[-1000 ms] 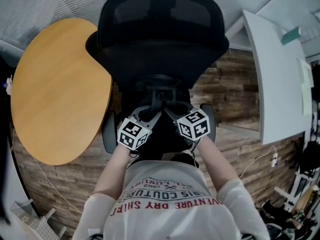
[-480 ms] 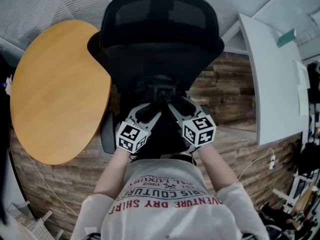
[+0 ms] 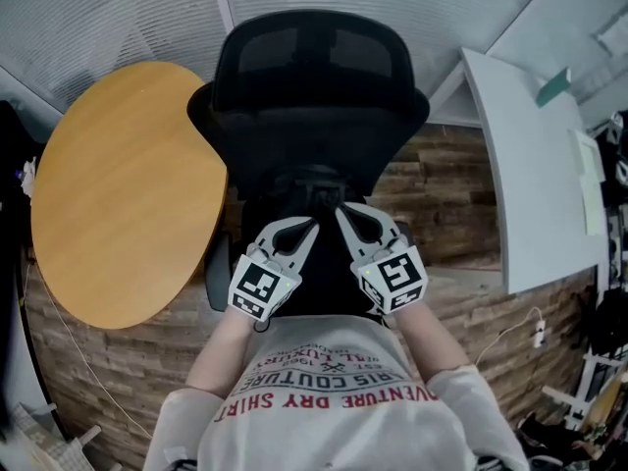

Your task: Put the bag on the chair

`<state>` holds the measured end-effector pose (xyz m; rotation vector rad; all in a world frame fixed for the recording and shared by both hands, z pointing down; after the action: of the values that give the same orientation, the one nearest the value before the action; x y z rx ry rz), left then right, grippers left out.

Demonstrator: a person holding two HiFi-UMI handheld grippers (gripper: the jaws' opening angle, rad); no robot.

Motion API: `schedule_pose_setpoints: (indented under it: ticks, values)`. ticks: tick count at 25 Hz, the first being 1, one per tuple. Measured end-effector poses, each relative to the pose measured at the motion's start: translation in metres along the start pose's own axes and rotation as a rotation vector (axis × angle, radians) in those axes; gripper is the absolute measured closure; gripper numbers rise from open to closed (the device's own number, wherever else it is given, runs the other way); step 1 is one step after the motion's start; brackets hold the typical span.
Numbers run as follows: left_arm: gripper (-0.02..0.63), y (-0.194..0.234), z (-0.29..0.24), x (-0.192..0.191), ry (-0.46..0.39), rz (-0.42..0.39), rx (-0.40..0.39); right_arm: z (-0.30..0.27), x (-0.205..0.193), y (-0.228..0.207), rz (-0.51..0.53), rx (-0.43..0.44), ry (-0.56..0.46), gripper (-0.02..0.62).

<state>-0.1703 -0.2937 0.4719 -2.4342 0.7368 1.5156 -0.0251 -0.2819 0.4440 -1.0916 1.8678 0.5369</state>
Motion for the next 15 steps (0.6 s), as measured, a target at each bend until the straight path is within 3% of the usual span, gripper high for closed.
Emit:
schedule_pose_setpoints:
  ticks: [4, 8, 15]
  values:
    - [0.568, -0.003, 0.023, 0.035, -0.074, -0.078, 0.032, 0.015, 0.023, 0.008, 0.057, 0.0, -0.065, 0.568]
    - [0.568, -0.004, 0.047, 0.06, -0.14, -0.062, 0.068, 0.03, 0.038, 0.017, 0.082, -0.002, -0.132, 0.568]
    - [0.568, -0.006, 0.073, 0.063, -0.154, -0.098, 0.093, 0.041, 0.046, 0.037, 0.098, 0.004, -0.184, 0.568]
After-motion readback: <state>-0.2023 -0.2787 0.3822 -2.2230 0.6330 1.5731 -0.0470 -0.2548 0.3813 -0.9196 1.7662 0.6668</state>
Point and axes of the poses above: the fingertips, and each gripper's own axes: z backward along the fingers, y to its left, x out of its top, the point moved 8 cm from there along z, backward along the fingers, and after that the axes turned 14 degrees about y, right-handed, at the moved point
